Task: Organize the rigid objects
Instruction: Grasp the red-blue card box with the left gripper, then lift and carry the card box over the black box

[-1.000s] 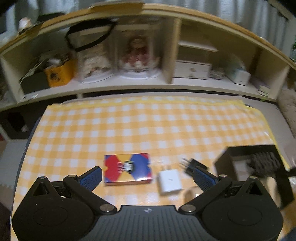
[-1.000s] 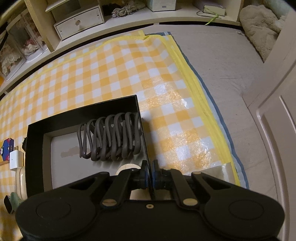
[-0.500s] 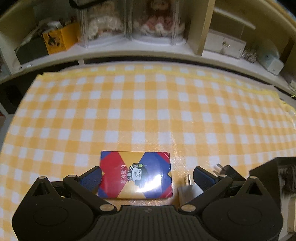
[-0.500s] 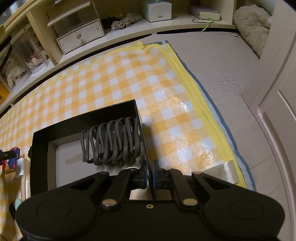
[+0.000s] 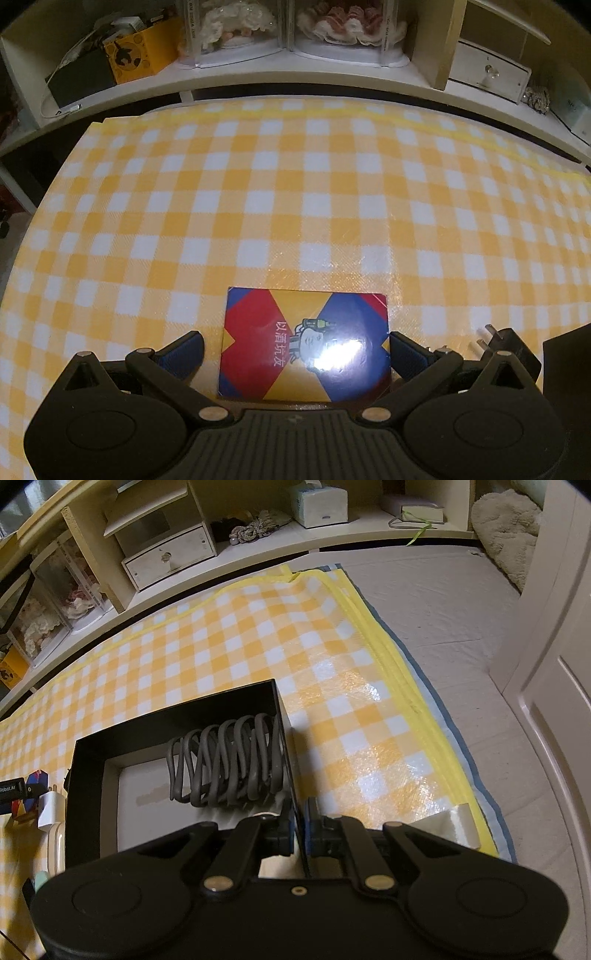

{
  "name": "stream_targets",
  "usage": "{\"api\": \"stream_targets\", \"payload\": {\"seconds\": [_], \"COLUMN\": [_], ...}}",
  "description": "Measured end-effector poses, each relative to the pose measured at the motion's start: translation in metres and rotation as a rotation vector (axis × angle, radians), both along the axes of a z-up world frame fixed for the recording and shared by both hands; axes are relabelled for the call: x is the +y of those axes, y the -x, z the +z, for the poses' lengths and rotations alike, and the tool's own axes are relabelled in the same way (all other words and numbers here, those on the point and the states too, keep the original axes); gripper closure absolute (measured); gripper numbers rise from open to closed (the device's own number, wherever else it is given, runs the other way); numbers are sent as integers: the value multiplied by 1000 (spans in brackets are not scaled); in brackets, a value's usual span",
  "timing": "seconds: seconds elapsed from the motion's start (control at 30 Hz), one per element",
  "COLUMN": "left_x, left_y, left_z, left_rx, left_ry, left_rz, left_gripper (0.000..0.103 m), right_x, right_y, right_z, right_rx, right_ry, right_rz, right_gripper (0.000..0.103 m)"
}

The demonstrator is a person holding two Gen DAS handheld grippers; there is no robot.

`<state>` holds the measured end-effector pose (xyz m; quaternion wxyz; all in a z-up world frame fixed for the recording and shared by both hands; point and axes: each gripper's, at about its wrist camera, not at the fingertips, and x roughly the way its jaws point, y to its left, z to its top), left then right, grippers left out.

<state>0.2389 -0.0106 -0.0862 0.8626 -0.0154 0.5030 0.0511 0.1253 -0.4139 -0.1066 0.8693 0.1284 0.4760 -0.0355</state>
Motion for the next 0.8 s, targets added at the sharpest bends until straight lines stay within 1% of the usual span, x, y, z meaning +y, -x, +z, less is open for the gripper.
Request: {"api": "stream_targets", "payload": {"seconds": [0.03,0.1,0.13,0.2,0.3,0.4,0.5,0.57,0.67,0.8], "left_x": [0,-2,-4,-6,-9,-17,-30,-43,-67,-104], "left_y": [0,1,1,4,9,17,25,34,45,61], "left_z": [0,1,3,5,9,25,47,62,78,89], "left_rx": [-4,-24,-32,-32,-49,-95,-140,-166,-192,-193], "left_ry": [-1,-4,-10,-19,-9,0,33,69,111,157], "left_rz": [1,-11,-14,-10,-7,-28,-62,-90,-151,-244], "left_gripper": [2,13,14,14,14,14,14,14,14,14], "right_x": [0,0,0,0,-1,-2,-4,-4,-4,-5], "right_y": [0,1,0,0,1,0,1,1,2,2], "right_z": [0,0,0,0,0,0,0,0,0,0], "right_rx": [0,0,0,0,-1,-2,-3,-4,-4,-4], "right_ry": [-2,-5,-6,-8,-11,-17,-23,-26,-30,-34], "right_rz": [-1,-2,-3,-4,-3,-3,-2,-2,-1,-1], "right_gripper": [97,97,97,97,97,97,97,97,97,97]}}
